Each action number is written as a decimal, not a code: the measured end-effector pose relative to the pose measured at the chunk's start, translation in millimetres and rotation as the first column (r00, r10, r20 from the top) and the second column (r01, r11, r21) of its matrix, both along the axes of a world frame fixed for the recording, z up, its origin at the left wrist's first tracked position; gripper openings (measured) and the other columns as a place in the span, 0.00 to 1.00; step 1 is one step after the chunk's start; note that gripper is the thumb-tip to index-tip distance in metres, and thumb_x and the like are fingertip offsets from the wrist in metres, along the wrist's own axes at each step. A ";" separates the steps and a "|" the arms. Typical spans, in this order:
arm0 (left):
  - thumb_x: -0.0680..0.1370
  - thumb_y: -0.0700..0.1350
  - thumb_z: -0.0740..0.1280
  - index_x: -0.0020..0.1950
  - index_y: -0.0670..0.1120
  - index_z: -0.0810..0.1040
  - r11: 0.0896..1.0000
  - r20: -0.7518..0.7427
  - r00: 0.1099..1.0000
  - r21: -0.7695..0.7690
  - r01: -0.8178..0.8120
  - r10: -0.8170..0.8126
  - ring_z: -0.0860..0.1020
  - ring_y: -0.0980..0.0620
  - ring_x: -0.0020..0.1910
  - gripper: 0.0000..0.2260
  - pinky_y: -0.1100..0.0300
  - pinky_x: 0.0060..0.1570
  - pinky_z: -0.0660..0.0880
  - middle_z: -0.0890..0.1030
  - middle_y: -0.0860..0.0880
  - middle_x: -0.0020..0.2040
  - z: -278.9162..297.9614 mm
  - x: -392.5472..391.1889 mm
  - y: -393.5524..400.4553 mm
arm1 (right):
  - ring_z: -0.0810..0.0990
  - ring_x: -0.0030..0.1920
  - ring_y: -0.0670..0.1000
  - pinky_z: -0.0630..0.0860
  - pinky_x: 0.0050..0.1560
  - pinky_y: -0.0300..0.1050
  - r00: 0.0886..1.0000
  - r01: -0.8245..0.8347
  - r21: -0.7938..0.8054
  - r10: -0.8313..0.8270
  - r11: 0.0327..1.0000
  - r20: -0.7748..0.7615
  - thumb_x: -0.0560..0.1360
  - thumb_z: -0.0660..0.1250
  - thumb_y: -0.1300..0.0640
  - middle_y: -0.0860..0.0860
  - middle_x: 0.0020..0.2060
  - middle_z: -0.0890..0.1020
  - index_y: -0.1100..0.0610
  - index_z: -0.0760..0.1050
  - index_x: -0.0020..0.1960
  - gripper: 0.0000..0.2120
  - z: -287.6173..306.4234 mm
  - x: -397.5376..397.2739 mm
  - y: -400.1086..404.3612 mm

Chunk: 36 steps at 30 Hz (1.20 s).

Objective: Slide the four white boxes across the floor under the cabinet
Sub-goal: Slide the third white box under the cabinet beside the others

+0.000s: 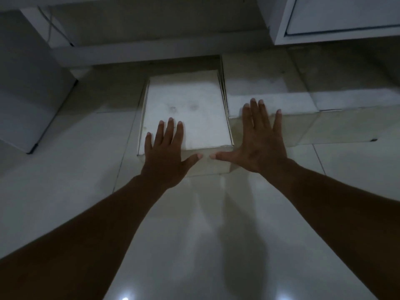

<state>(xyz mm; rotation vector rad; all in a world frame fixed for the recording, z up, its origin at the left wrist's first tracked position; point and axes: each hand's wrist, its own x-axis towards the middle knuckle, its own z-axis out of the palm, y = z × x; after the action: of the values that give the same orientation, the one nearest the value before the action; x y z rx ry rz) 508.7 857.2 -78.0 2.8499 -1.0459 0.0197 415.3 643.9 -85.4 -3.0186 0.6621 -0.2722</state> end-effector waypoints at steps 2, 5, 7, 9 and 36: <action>0.71 0.73 0.45 0.80 0.48 0.43 1.000 -0.003 1.000 -0.010 0.014 -0.014 0.40 0.46 0.78 0.44 0.42 0.75 0.42 0.42 0.45 0.80 1.3 8.3 -3.2 | 0.37 0.78 0.55 0.37 0.74 0.64 0.999 -0.012 0.001 0.012 1.000 -0.033 0.52 0.42 0.11 0.57 0.79 0.42 0.59 0.41 0.80 0.71 0.5 10.6 -4.5; 0.72 0.73 0.46 0.80 0.48 0.44 1.000 0.001 1.000 -0.013 0.026 -0.026 0.40 0.46 0.78 0.44 0.43 0.74 0.42 0.42 0.45 0.80 0.5 21.9 -9.1 | 0.40 0.79 0.54 0.36 0.75 0.63 1.000 0.005 0.020 -0.005 1.000 0.003 0.54 0.44 0.12 0.55 0.80 0.44 0.57 0.41 0.80 0.68 -5.7 18.3 -4.2; 0.72 0.72 0.48 0.80 0.48 0.44 1.000 0.011 1.000 -0.014 0.022 -0.022 0.40 0.46 0.78 0.44 0.43 0.75 0.42 0.43 0.45 0.80 0.2 27.1 -11.6 | 0.43 0.79 0.54 0.36 0.75 0.61 0.999 0.019 0.027 -0.020 0.999 0.045 0.56 0.45 0.13 0.55 0.80 0.47 0.56 0.43 0.80 0.66 -9.0 18.0 -2.0; 0.73 0.71 0.49 0.80 0.48 0.44 1.000 0.019 1.000 -0.015 0.021 -0.021 0.40 0.46 0.78 0.43 0.43 0.75 0.42 0.43 0.45 0.80 -0.3 32.8 -15.0 | 0.46 0.79 0.54 0.37 0.75 0.60 0.995 0.025 0.030 -0.028 0.999 0.093 0.59 0.48 0.14 0.55 0.80 0.51 0.55 0.46 0.80 0.63 -10.1 18.8 -1.5; 0.72 0.74 0.51 0.80 0.47 0.49 0.998 0.064 0.998 -0.057 0.026 -0.023 0.44 0.47 0.78 0.44 0.44 0.75 0.44 0.49 0.47 0.80 -5.6 73.1 -39.8 | 0.60 0.74 0.60 0.49 0.74 0.66 0.952 0.189 0.036 -0.192 0.981 0.239 0.67 0.65 0.27 0.58 0.71 0.67 0.57 0.65 0.67 0.41 -11.7 37.6 14.9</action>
<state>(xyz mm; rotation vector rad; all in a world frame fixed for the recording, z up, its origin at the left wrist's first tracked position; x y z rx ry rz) 581.8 817.3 -83.7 2.8015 -1.0739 0.1373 452.8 658.8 -97.0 -2.8433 0.9254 -0.6288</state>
